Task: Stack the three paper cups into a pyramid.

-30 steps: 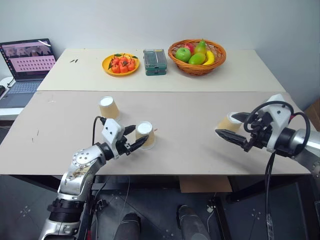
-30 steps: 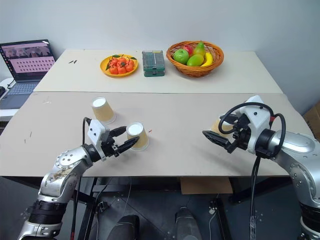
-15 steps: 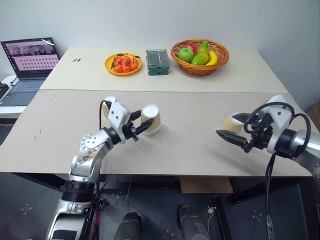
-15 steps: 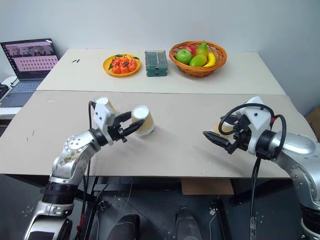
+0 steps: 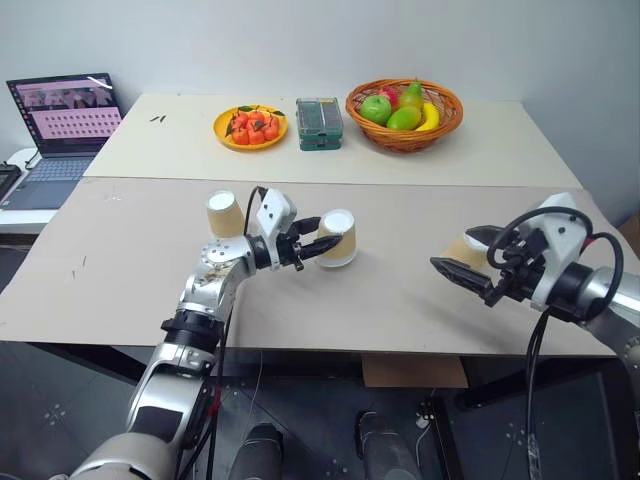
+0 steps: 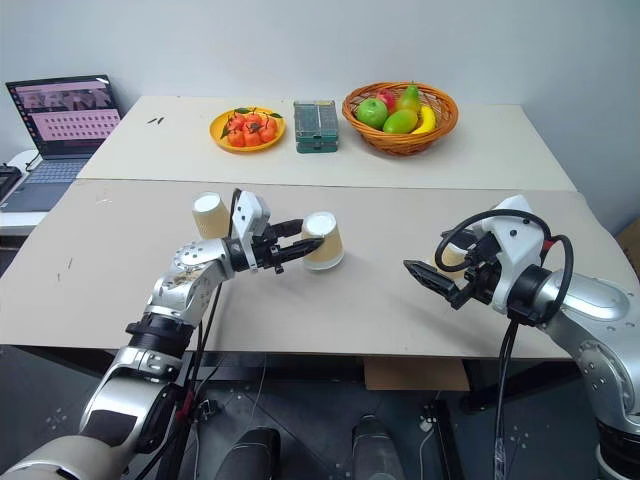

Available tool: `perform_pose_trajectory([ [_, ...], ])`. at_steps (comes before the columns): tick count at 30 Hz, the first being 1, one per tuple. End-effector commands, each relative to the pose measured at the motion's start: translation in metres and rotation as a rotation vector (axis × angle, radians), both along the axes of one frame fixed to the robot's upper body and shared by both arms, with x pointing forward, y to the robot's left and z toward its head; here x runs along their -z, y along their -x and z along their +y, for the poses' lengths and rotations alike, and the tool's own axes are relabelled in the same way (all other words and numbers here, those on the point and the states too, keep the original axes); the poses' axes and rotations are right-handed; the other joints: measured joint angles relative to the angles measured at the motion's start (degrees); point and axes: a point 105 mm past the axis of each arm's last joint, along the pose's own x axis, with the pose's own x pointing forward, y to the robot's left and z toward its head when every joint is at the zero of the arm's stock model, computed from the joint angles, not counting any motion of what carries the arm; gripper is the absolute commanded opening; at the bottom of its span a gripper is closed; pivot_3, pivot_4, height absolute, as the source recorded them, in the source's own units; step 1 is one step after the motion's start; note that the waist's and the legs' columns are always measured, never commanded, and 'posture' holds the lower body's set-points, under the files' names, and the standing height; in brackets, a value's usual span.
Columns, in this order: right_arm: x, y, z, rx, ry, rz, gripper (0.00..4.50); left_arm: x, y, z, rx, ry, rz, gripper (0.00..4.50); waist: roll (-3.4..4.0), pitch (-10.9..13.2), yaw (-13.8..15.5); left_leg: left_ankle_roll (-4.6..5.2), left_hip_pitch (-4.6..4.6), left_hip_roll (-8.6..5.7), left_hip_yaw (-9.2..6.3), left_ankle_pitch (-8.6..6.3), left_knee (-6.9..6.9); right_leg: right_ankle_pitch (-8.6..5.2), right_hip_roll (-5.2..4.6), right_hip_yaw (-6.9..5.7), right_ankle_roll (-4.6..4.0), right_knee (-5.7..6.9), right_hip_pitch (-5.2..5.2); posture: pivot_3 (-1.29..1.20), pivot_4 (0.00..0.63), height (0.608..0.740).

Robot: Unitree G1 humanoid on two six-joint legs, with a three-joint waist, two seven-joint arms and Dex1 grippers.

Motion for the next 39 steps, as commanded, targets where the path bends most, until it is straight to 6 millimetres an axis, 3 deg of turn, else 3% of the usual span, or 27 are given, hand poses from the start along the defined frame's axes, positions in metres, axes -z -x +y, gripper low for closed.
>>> perform_pose_trajectory([
  [1, -0.013, 0.005, -0.001, 0.020, 0.001, -0.061, 4.50, -0.006, 0.000, -0.017, 0.104, -0.031, -0.036, 1.97, 0.00, 0.00, -0.01, 0.00, 0.00, 0.00, 0.00, 0.00, 0.00, 0.04, 0.00, 0.00, 0.09, 0.00, 0.00, 0.00, 0.150, 0.740],
  [11, -0.013, 0.008, -0.001, 0.052, -0.010, -0.076, 4.50, 0.001, -0.005, -0.026, 0.162, -0.086, -0.038, 1.97, -0.01, 0.01, -0.11, 0.04, 0.01, 0.00, 0.00, -0.02, -0.04, 0.15, 0.00, 0.02, 0.36, 0.02, -0.01, 0.00, 0.150, 0.740],
  [12, -0.013, 0.008, -0.001, 0.053, -0.010, -0.077, 4.50, 0.001, -0.005, -0.026, 0.162, -0.091, -0.040, 2.92, -0.01, 0.01, -0.11, 0.04, 0.01, 0.00, 0.00, -0.02, -0.03, 0.14, 0.00, 0.02, 0.35, 0.03, 0.00, 0.00, 0.150, 0.740],
  [13, -0.013, 0.008, -0.001, 0.055, -0.011, -0.078, 4.50, 0.001, -0.006, -0.026, 0.163, -0.090, -0.039, 3.01, -0.01, 0.01, -0.12, 0.04, 0.02, 0.00, 0.00, -0.02, -0.03, 0.14, 0.00, 0.02, 0.34, 0.03, 0.00, 0.00, 0.150, 0.740],
  [16, -0.013, 0.007, -0.001, 0.056, -0.011, -0.080, 4.50, -0.003, -0.007, -0.025, 0.161, -0.082, -0.043, 4.30, -0.01, 0.01, -0.14, 0.04, 0.02, 0.00, 0.00, -0.03, -0.04, 0.15, 0.00, 0.02, 0.36, 0.03, 0.00, 0.00, 0.150, 0.740],
  [17, -0.013, 0.007, -0.001, 0.055, -0.011, -0.080, 4.50, -0.006, -0.008, -0.024, 0.158, -0.073, -0.044, 4.44, -0.01, 0.01, -0.14, 0.04, 0.02, 0.00, 0.00, -0.03, -0.04, 0.15, 0.00, 0.02, 0.36, 0.03, -0.01, 0.00, 0.150, 0.740],
  [24, -0.014, 0.001, 0.001, 0.039, -0.010, -0.082, 4.50, -0.062, -0.006, -0.022, 0.181, 0.114, -0.043, 4.44, -0.01, 0.01, -0.10, 0.04, 0.01, 0.00, -0.01, -0.03, -0.04, 0.16, 0.00, 0.02, 0.38, 0.05, -0.01, 0.00, 0.150, 0.740],
  [27, -0.014, -0.001, 0.002, 0.028, -0.010, -0.081, 4.50, -0.102, 0.005, -0.015, 0.212, 0.177, -0.075, 4.44, -0.02, 0.02, -0.22, 0.04, 0.00, 0.00, -0.02, -0.03, -0.04, 0.16, 0.00, 0.02, 0.38, 0.04, -0.01, 0.00, 0.150, 0.740],
  [30, -0.013, -0.003, 0.005, 0.010, -0.011, -0.076, 4.50, -0.144, 0.005, 0.008, 0.105, 0.265, -0.127, 4.44, -0.01, 0.04, -0.70, 0.04, 0.01, 0.01, -0.02, -0.03, -0.07, 0.16, 0.01, 0.03, 0.38, 0.07, -0.05, 0.00, 0.150, 0.740],
  [32, -0.012, -0.005, 0.007, -0.003, -0.012, -0.073, 4.50, -0.154, 0.003, 0.023, 0.013, 0.294, -0.143, 4.44, 0.00, 0.03, -0.79, 0.04, 0.02, 0.02, -0.02, -0.03, -0.08, 0.16, 0.02, 0.02, 0.38, 0.08, -0.07, 0.00, 0.150, 0.740],
  [35, -0.011, -0.008, 0.010, -0.024, -0.013, -0.068, 4.50, -0.155, 0.003, 0.043, -0.134, 0.267, -0.154, 4.44, 0.00, 0.03, -1.04, 0.04, 0.12, 0.02, -0.02, -0.03, -0.08, 0.15, 0.01, 0.02, 0.39, 0.07, 0.04, 0.00, 0.150, 0.740],
  [39, -0.010, -0.012, 0.011, -0.044, -0.017, -0.065, 4.50, -0.154, 0.035, 0.063, -0.225, 0.234, -0.178, 4.44, 0.01, 0.05, -1.62, 0.04, 0.13, 0.03, -0.02, -0.03, -0.08, 0.16, 0.01, 0.03, 0.39, 0.08, 0.03, 0.00, 0.150, 0.740],
])
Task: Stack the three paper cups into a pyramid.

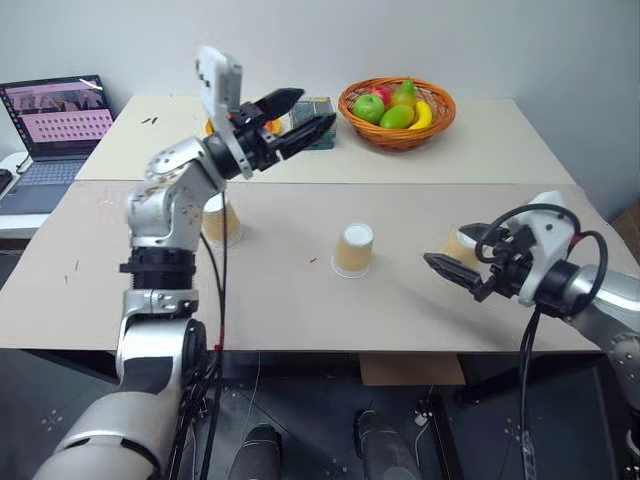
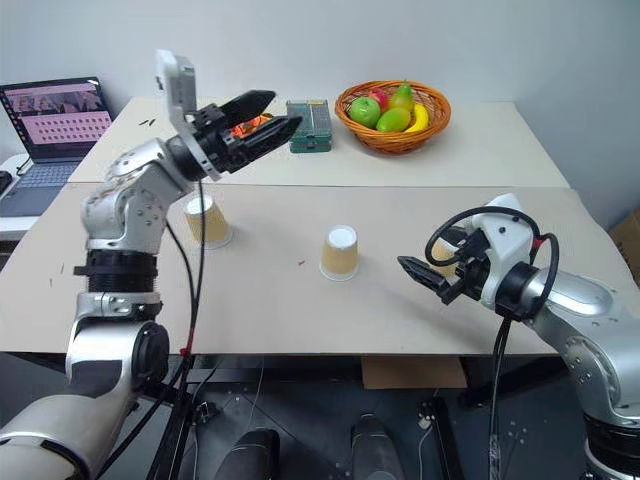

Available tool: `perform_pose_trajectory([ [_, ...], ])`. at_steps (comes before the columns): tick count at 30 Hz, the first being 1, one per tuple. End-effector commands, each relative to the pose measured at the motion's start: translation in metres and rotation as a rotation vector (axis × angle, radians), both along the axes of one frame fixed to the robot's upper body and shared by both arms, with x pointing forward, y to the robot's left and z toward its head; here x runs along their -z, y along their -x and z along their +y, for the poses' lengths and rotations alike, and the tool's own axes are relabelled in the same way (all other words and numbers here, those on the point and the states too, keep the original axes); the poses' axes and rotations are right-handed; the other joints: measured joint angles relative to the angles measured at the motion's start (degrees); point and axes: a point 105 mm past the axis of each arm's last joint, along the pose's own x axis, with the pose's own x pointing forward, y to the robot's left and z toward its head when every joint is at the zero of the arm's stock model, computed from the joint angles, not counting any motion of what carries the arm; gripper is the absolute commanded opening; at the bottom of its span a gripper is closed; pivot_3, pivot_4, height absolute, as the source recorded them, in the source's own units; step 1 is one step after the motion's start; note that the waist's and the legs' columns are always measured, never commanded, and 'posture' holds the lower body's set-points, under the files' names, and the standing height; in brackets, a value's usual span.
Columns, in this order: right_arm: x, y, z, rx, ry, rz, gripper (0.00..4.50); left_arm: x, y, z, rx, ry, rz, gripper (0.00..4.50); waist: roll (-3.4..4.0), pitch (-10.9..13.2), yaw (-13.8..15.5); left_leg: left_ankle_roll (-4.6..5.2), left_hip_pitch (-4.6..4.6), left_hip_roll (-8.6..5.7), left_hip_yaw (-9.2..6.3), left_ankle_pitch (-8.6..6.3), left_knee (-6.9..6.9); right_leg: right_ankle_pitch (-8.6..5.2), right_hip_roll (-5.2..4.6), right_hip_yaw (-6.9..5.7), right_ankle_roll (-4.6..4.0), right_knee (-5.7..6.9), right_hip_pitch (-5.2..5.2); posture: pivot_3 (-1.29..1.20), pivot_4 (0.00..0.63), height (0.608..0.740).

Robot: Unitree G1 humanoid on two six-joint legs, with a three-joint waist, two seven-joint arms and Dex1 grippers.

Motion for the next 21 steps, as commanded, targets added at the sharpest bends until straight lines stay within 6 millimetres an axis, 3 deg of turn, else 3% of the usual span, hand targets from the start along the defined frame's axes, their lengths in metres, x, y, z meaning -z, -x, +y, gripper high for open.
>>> perform_pose_trajectory([
  [1, -0.012, -0.003, 0.003, -0.029, -0.003, -0.060, 4.50, -0.019, 0.030, 0.015, -0.102, 0.038, -0.044, 4.44, -0.01, 0.01, -0.06, 0.00, -0.02, 0.01, 0.00, 0.00, -0.01, 0.00, 0.01, 0.00, 0.00, 0.00, -0.03, 0.00, 0.150, 0.740],
  [6, -0.007, -0.001, 0.018, -0.141, -0.054, 0.003, 4.50, 0.002, 0.028, 0.061, -0.445, 0.118, 0.017, 4.44, -0.02, 0.02, 0.13, -0.01, 0.00, 0.01, -0.02, 0.00, 0.00, 0.01, 0.02, -0.02, 0.00, 0.00, 0.00, 0.00, 0.150, 0.740],
  [11, -0.006, 0.009, 0.028, -0.268, -0.048, 0.094, 4.50, 0.042, 0.035, 0.095, -0.685, 0.118, 0.077, 4.44, -0.06, 0.04, 0.11, -0.02, 0.12, 0.00, -0.02, 0.01, 0.03, 0.00, 0.03, -0.02, -0.01, -0.02, 0.13, 0.00, 0.150, 0.740],
  [21, -0.022, 0.001, 0.025, -0.287, -0.016, 0.066, 4.50, 0.100, 0.043, 0.107, -0.764, 0.039, 0.105, 4.44, -0.08, 0.05, 0.32, -0.04, 0.06, 0.00, 0.00, 0.02, 0.05, -0.18, 0.02, -0.02, -0.36, -0.03, 0.09, 0.00, 0.150, 0.740],
])
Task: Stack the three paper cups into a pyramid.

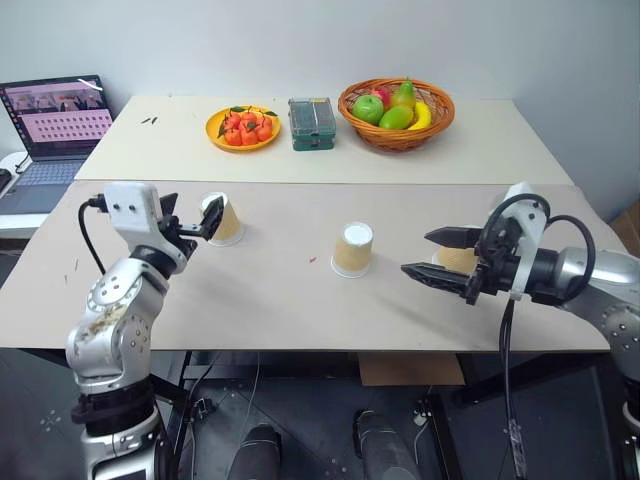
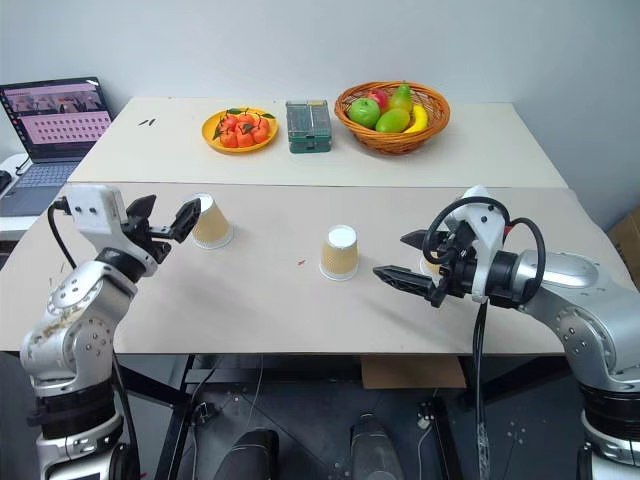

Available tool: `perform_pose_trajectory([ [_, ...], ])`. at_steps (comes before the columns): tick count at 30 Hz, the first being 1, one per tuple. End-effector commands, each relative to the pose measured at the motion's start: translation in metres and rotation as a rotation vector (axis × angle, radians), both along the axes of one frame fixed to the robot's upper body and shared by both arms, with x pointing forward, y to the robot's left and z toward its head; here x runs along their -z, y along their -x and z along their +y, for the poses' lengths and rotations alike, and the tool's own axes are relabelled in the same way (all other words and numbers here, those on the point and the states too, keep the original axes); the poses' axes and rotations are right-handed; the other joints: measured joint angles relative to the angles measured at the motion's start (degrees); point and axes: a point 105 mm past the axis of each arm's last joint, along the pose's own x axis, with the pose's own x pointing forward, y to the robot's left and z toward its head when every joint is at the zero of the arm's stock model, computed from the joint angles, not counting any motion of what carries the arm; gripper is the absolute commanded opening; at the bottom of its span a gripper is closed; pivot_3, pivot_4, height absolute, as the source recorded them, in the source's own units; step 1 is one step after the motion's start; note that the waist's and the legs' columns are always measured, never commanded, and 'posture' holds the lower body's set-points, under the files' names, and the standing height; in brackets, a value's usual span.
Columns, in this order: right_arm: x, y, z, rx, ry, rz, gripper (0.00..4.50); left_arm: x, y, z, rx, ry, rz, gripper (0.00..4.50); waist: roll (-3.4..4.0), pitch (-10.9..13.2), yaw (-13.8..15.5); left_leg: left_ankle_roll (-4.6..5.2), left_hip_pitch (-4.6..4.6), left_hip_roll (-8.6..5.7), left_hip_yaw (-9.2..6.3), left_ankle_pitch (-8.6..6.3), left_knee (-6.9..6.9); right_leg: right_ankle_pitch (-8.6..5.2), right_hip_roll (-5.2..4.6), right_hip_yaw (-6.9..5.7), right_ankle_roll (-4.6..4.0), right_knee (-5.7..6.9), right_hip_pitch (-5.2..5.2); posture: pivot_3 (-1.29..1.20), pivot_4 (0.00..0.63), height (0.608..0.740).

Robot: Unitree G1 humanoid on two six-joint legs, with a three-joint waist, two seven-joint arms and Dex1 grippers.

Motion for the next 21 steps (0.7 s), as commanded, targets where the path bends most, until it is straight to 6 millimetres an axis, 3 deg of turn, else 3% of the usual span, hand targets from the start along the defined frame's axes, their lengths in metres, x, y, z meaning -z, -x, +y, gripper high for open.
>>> perform_pose_trajectory([
  [1, -0.019, -0.002, 0.000, -0.016, 0.015, -0.063, 4.50, 0.009, -0.001, -0.004, -0.004, -0.047, -0.042, 4.44, 0.00, 0.00, 0.03, 0.00, 0.01, 0.00, 0.00, 0.00, 0.01, 0.00, 0.00, 0.01, 0.00, 0.00, 0.00, 0.00, 0.150, 0.740],
  [8, -0.033, -0.005, 0.003, -0.013, 0.016, -0.113, 4.50, 0.037, -0.021, 0.005, -0.085, -0.056, -0.003, 4.44, 0.00, 0.00, 0.26, 0.00, -0.01, -0.01, 0.00, 0.00, 0.02, 0.01, 0.00, 0.00, 0.00, 0.00, 0.00, 0.00, 0.150, 0.740],
  [21, -0.044, -0.001, -0.001, 0.033, 0.015, -0.158, 4.50, 0.035, -0.062, 0.008, -0.096, -0.037, -0.003, 4.44, 0.00, 0.00, 1.05, 0.00, -0.07, -0.01, 0.00, 0.00, 0.00, 0.20, 0.00, -0.01, 0.33, -0.01, -0.04, 0.00, 0.150, 0.740],
])
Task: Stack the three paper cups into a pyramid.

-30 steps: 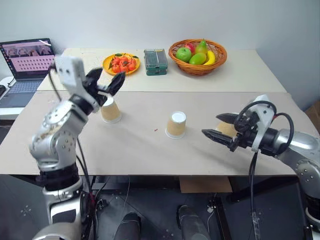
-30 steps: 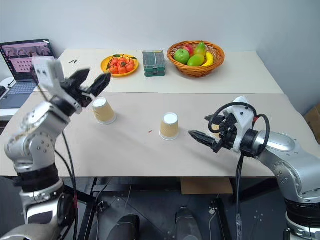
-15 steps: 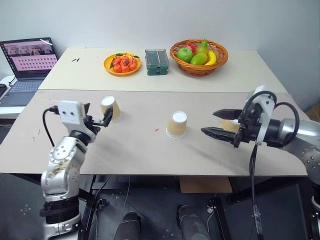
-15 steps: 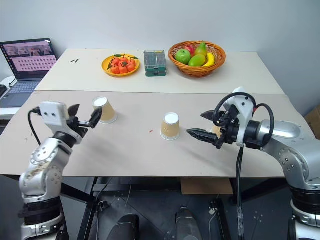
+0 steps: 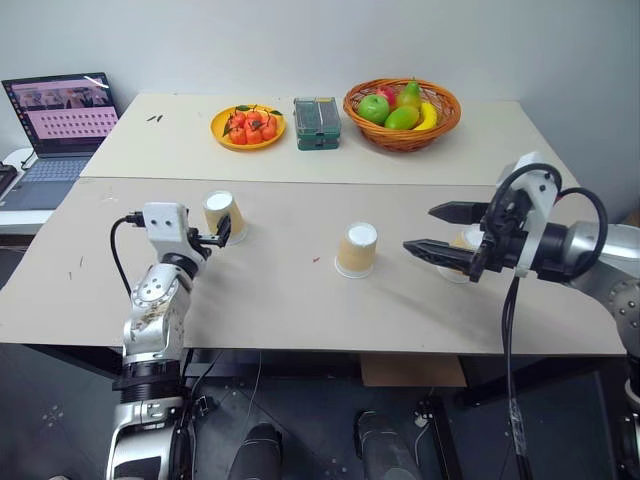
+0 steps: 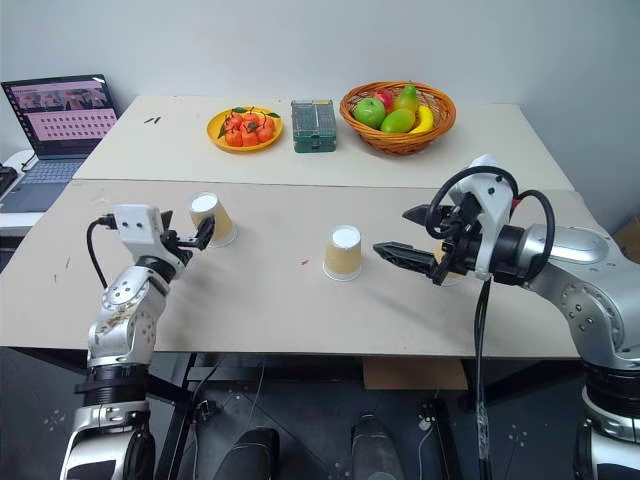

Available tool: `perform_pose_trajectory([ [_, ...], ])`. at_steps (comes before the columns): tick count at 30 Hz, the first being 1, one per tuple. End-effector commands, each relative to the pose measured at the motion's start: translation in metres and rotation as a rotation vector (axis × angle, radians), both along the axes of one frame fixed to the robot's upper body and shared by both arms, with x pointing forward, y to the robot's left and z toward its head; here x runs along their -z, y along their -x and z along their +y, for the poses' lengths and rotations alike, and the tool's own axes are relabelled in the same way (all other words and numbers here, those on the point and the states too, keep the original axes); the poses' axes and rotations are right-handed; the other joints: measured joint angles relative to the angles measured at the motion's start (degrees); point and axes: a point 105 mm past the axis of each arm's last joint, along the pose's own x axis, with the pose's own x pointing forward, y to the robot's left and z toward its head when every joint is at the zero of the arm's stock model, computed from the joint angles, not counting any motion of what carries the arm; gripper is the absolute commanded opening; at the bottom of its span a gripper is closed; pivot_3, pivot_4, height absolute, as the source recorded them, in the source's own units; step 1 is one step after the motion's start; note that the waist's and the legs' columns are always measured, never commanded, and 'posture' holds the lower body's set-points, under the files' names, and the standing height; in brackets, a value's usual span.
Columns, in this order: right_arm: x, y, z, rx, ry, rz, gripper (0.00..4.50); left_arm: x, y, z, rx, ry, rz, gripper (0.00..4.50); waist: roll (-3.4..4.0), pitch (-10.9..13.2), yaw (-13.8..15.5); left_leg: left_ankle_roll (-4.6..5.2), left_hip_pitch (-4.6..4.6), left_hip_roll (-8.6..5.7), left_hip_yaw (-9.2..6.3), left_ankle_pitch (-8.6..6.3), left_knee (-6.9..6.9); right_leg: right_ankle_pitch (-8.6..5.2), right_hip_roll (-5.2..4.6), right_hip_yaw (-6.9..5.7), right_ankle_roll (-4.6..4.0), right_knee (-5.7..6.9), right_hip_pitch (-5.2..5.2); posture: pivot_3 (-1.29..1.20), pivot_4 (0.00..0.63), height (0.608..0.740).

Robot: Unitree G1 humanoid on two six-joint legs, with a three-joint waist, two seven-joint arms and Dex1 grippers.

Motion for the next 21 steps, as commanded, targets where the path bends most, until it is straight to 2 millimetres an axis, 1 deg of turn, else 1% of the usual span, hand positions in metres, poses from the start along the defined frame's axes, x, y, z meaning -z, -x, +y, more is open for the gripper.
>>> perform_pose_trajectory([
  [1, -0.018, 0.007, -0.001, 0.013, 0.002, -0.076, 4.50, -0.014, -0.009, 0.001, 0.003, -0.043, -0.041, 4.44, 0.00, 0.00, 0.05, 0.00, -0.01, 0.00, 0.00, 0.00, 0.00, 0.00, 0.00, 0.00, 0.00, 0.00, -0.01, 0.00, 0.150, 0.740],
  [9, -0.027, 0.013, 0.004, 0.009, -0.034, -0.110, 4.50, -0.016, -0.024, -0.008, 0.043, -0.088, -0.047, 4.44, 0.00, 0.00, 0.09, 0.00, -0.02, 0.00, 0.00, 0.00, 0.00, 0.00, 0.00, 0.00, 0.01, 0.00, -0.01, 0.00, 0.150, 0.740],
  [19, -0.026, 0.015, 0.005, 0.023, -0.035, -0.110, 4.50, -0.022, -0.041, -0.010, 0.059, -0.110, -0.060, 4.44, 0.00, 0.00, 0.12, 0.00, -0.04, 0.00, 0.00, 0.00, 0.00, 0.01, -0.01, -0.01, 0.01, -0.01, -0.02, 0.00, 0.150, 0.740],
  [21, -0.026, 0.015, 0.004, 0.028, -0.032, -0.111, 4.50, -0.023, -0.043, -0.009, 0.055, -0.110, -0.062, 3.89, 0.00, 0.00, 0.13, 0.00, -0.05, 0.00, 0.00, 0.00, -0.01, 0.01, -0.01, -0.01, 0.01, -0.01, -0.03, 0.00, 0.150, 0.740],
])
